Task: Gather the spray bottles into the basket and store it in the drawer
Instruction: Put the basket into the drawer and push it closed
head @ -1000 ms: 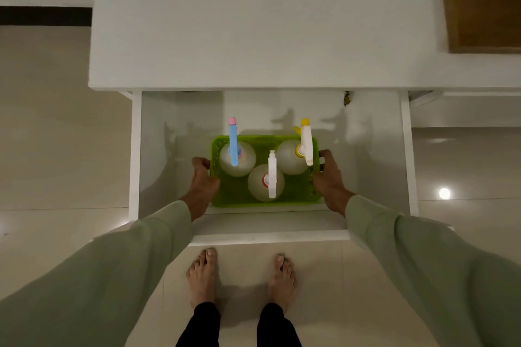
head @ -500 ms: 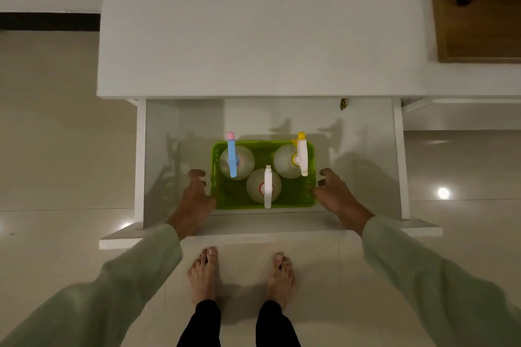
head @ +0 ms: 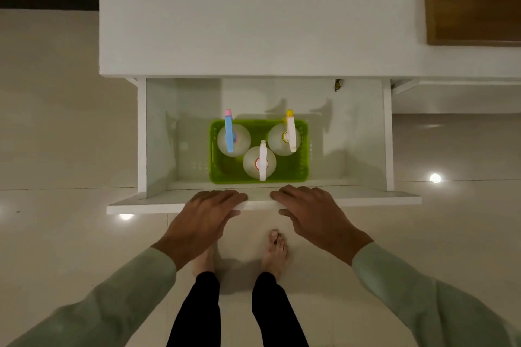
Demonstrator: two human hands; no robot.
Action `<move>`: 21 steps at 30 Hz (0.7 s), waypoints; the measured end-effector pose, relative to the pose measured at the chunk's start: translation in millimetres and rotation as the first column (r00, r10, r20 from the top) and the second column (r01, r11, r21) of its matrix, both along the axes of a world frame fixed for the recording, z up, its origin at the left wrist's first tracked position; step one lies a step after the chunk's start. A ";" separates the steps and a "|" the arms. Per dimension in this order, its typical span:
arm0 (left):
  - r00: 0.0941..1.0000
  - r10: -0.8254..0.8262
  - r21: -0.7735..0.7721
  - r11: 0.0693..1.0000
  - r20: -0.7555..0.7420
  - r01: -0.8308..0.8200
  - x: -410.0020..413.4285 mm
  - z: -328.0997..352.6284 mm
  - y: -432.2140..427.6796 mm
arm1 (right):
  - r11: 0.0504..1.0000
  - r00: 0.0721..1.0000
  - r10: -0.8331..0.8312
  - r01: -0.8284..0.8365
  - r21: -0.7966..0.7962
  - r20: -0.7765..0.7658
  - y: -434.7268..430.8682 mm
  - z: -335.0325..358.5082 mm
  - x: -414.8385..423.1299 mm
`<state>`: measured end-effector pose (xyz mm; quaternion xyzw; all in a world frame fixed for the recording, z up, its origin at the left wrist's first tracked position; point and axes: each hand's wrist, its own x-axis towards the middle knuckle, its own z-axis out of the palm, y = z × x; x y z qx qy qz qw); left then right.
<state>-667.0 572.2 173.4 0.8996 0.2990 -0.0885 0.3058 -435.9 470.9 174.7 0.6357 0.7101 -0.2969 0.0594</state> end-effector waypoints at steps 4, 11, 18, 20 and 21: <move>0.998 0.034 0.073 0.997 0.045 -0.038 7.6 -3.7 12.0 | 0.995 0.996 -0.060 0.054 0.089 0.066 8.7 -6.8 -1.0; 0.970 0.182 0.267 0.938 0.161 -0.220 37.7 0.1 57.9 | 0.908 0.959 -0.244 0.175 0.381 0.141 56.8 -11.5 12.1; 0.973 0.195 0.380 0.897 0.121 -0.227 71.3 2.5 113.9 | 0.883 0.935 -0.293 0.185 0.432 0.199 121.9 -3.8 40.3; 0.969 0.201 0.389 0.889 0.141 -0.241 76.5 1.3 125.0 | 0.892 0.927 -0.297 0.184 0.412 0.229 137.3 -3.8 46.8; 0.966 0.207 0.406 0.878 0.157 -0.254 78.4 0.8 129.7 | 0.894 0.924 -0.299 0.184 0.408 0.238 143.9 -3.6 49.2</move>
